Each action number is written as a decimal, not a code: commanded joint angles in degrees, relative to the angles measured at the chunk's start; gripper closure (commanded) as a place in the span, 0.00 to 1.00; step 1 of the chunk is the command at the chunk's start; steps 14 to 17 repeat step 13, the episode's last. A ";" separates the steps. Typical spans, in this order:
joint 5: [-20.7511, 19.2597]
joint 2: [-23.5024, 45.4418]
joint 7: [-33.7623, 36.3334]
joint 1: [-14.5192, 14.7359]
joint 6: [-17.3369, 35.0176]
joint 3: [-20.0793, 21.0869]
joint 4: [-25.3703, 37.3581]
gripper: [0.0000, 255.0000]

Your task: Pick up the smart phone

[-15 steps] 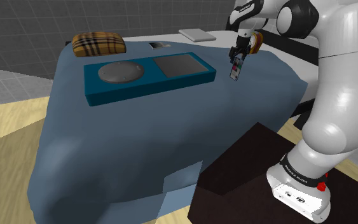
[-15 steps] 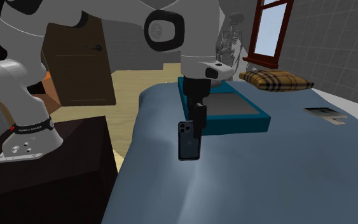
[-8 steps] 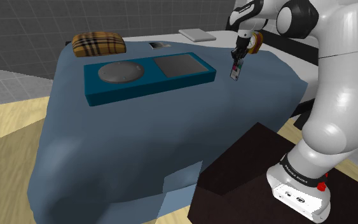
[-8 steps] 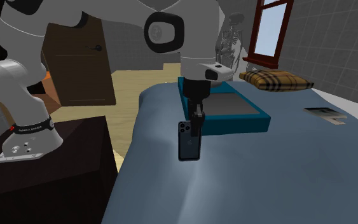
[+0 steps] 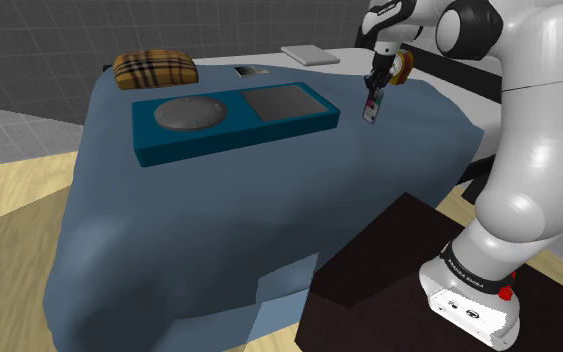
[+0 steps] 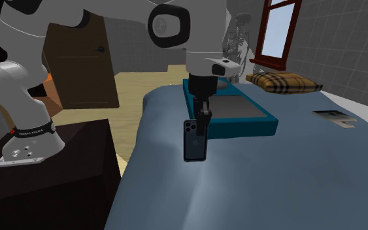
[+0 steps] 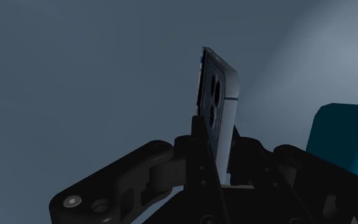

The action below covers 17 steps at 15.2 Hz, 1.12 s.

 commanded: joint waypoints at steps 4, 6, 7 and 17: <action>-0.50 -1.14 0.28 -0.02 -3.23 -0.31 2.17 1.00; -0.66 -1.45 0.39 -0.08 -4.59 -0.41 3.25 1.00; -0.73 -1.58 0.44 -0.11 -5.28 -0.45 3.81 1.00; -0.97 -2.01 0.63 -0.32 -8.24 -0.61 6.40 1.00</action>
